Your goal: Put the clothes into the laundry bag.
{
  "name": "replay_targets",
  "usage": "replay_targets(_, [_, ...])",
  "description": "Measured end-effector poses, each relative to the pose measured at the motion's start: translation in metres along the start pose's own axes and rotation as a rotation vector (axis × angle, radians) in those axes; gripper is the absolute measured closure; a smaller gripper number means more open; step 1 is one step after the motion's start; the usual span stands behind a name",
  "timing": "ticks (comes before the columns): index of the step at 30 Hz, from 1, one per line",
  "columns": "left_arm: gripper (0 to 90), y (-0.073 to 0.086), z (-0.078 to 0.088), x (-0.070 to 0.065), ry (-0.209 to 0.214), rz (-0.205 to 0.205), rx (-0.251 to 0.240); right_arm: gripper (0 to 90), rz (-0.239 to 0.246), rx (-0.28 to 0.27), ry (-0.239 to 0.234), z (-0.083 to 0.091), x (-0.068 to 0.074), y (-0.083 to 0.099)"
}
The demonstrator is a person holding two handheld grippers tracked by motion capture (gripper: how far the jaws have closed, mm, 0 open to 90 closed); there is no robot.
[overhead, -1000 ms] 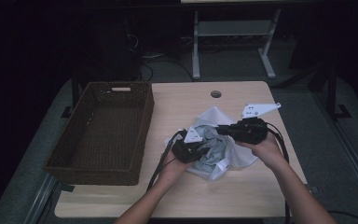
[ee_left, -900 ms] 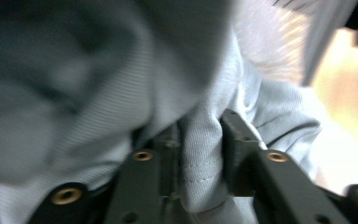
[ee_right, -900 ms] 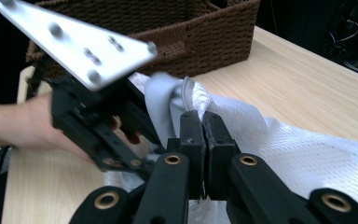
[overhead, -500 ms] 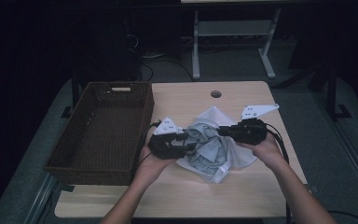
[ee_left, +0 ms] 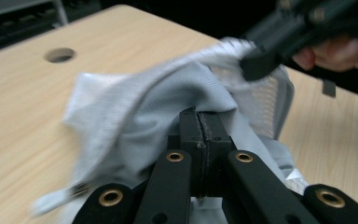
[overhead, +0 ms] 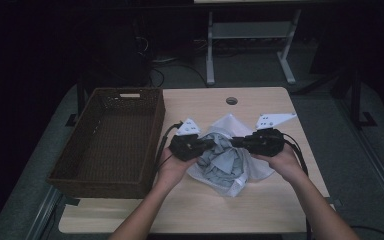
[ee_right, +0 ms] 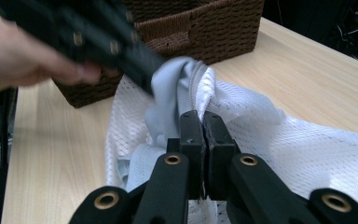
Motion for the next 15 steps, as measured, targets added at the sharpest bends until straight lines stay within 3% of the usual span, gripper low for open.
replay_targets(5, [89.3,0.008,-0.032,0.000,-0.044,-0.026,0.038,87.3,0.001,-0.014,0.010,0.008,0.002,-0.002])
replay_targets(7, [89.4,0.013,-0.043,0.007,-0.087,-0.029,0.049,87.3,-0.003,-0.026,0.018,0.012,0.001,-0.003])
replay_targets(9, [89.4,0.017,-0.052,0.015,-0.105,-0.001,0.051,87.3,-0.005,-0.030,0.022,0.014,0.000,-0.003])
replay_targets(15, [89.3,0.020,-0.069,0.029,-0.175,-0.049,0.076,87.3,-0.008,-0.017,0.027,0.011,-0.001,-0.001])
Point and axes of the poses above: each handheld gripper's, and its own axes: z roughly backward along the jaws, y roughly out of its underside, x roughly to its left, the point moved 7 cm from there along -z, roughly forward along the jaws, and after that the axes turned 5 degrees about -y, right-handed, at the moved point
